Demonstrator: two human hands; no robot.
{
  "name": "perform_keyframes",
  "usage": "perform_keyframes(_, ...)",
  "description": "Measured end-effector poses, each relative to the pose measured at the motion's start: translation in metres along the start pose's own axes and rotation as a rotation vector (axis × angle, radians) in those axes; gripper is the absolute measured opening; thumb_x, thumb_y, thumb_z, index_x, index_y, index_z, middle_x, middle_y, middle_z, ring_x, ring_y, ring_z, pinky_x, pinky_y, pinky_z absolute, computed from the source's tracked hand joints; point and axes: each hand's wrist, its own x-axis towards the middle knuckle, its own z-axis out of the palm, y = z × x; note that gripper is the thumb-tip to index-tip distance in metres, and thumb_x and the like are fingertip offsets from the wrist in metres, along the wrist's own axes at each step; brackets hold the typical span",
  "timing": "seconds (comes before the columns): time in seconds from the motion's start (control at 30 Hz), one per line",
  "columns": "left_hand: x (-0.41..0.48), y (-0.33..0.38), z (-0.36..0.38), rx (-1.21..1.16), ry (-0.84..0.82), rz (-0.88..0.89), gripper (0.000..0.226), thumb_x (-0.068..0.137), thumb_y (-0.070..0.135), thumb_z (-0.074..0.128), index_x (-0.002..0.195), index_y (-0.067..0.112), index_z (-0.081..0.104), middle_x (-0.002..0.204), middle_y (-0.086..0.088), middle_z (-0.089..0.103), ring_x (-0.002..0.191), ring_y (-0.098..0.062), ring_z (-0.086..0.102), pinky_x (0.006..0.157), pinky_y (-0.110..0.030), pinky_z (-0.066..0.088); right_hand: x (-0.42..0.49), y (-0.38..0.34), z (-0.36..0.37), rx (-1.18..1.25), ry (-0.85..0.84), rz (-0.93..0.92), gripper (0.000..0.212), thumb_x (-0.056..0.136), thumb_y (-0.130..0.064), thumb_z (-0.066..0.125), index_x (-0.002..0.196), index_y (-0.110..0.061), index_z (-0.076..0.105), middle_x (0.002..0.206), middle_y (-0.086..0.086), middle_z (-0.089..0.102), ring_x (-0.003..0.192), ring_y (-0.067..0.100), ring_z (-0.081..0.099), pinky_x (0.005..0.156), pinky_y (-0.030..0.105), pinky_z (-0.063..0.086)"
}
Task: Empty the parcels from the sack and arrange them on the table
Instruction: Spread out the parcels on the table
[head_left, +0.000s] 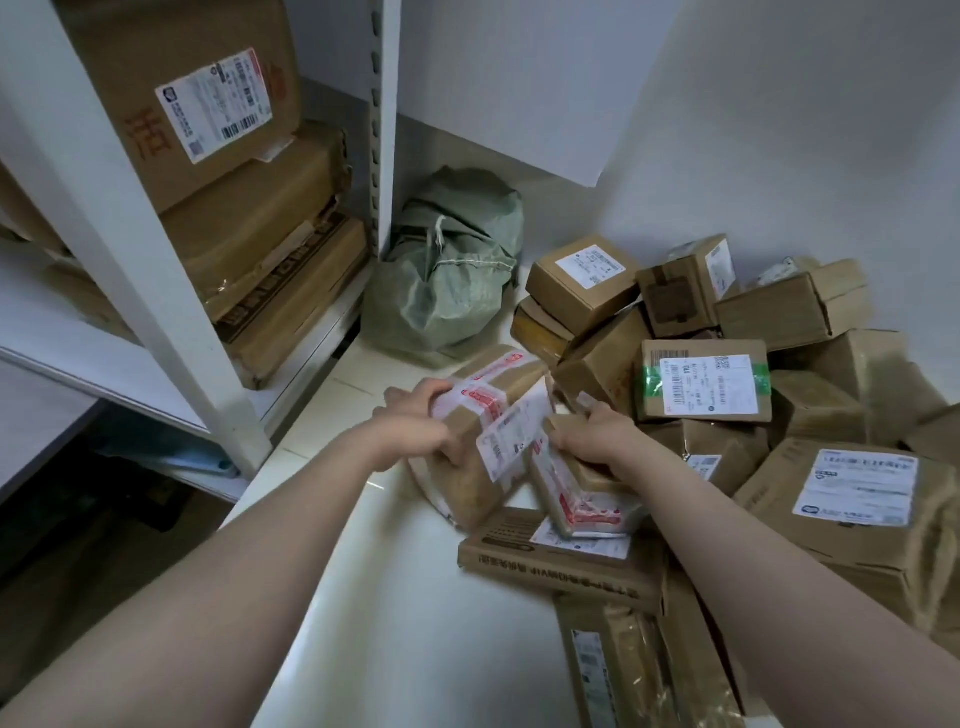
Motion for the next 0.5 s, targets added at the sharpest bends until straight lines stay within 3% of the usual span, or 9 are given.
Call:
perform_keyframes(0.07,-0.007,-0.016,-0.018,-0.296,-0.110,-0.122,0.077,0.064,0.014,0.076,0.131,0.037,0.045,0.117,-0.004,0.052,0.101,-0.025,0.055,0.073,-0.033,0.052,0.003,0.001,0.000,0.013,-0.025,0.013,0.104,0.064,-0.056,0.068,0.151,-0.019,0.024,0.144,0.015,0.039,0.117,0.032,0.053,0.099,0.040,0.047)
perform_keyframes(0.13,-0.017,-0.035,-0.031,-0.465,-0.181,-0.242,0.051,0.071,0.008,0.064,0.120,0.020,0.058,0.101,-0.006,0.064,0.092,-0.028,0.060,0.079,-0.043,0.055,0.004,-0.006,0.006,0.049,-0.040,0.003,0.107,0.057,-0.055,0.067,0.149,-0.019,0.026,0.141,0.015,0.043,0.113,0.031,0.056,0.095,0.040,0.050)
perform_keyframes(0.23,-0.021,-0.067,-0.039,-0.587,-0.109,-0.418,0.026,0.075,-0.001,0.049,0.096,0.007,0.062,0.088,-0.014,0.062,0.081,-0.032,0.061,0.092,-0.056,0.051,0.002,-0.025,0.024,0.107,-0.096,-0.048,0.100,0.066,-0.053,0.068,0.150,-0.022,0.024,0.141,0.012,0.044,0.109,0.028,0.058,0.089,0.036,0.052)
perform_keyframes(0.3,-0.022,-0.073,-0.043,-0.565,0.025,-0.464,0.019,0.073,0.002,0.049,0.090,0.007,0.057,0.085,-0.013,0.057,0.072,-0.029,0.057,0.077,-0.046,0.057,0.002,-0.038,0.039,0.148,-0.118,-0.070,0.096,0.071,-0.052,0.068,0.151,-0.025,0.021,0.141,0.012,0.042,0.111,0.029,0.055,0.093,0.038,0.050)
perform_keyframes(0.33,-0.019,-0.072,-0.046,-0.496,0.114,-0.459,0.025,0.068,0.010,0.055,0.093,0.009,0.056,0.089,-0.013,0.056,0.073,-0.028,0.055,0.069,-0.039,0.055,0.003,-0.043,0.046,0.180,-0.122,-0.077,0.099,0.069,-0.053,0.069,0.151,-0.026,0.019,0.141,0.011,0.041,0.113,0.030,0.054,0.096,0.041,0.049)
perform_keyframes(0.37,-0.016,-0.073,-0.048,-0.403,0.196,-0.429,0.045,0.061,0.019,0.063,0.105,0.012,0.056,0.099,-0.012,0.056,0.082,-0.028,0.056,0.072,-0.035,0.052,0.003,-0.049,0.052,0.230,-0.125,-0.083,0.102,0.067,-0.054,0.070,0.151,-0.028,0.017,0.141,0.010,0.040,0.114,0.032,0.053,0.097,0.043,0.048)
perform_keyframes(0.4,-0.012,-0.070,-0.048,-0.290,0.269,-0.392,0.069,0.056,0.028,0.070,0.122,0.019,0.051,0.117,-0.014,0.053,0.101,-0.031,0.054,0.084,-0.037,0.051,0.005,-0.054,0.058,0.306,-0.127,-0.090,0.104,0.066,-0.055,0.072,0.151,-0.030,0.016,0.142,0.009,0.040,0.115,0.032,0.052,0.098,0.044,0.048)
perform_keyframes(0.47,-0.017,-0.056,-0.044,-0.007,0.361,-0.295,0.098,0.062,0.050,0.075,0.145,0.032,0.027,0.148,-0.018,0.024,0.138,-0.036,0.022,0.110,-0.045,0.031,0.006,-0.062,0.067,0.470,-0.141,-0.075,0.111,0.062,-0.058,0.074,0.150,-0.034,0.012,0.141,0.008,0.042,0.115,0.033,0.052,0.098,0.047,0.048)
perform_keyframes(0.5,-0.019,-0.048,-0.040,0.121,0.370,-0.257,0.111,0.061,0.064,0.073,0.150,0.036,0.013,0.155,-0.016,0.007,0.144,-0.036,0.004,0.114,-0.053,0.022,0.005,-0.066,0.071,0.532,-0.148,-0.062,0.113,0.059,-0.059,0.075,0.149,-0.035,0.011,0.140,0.008,0.043,0.115,0.033,0.053,0.097,0.048,0.049)
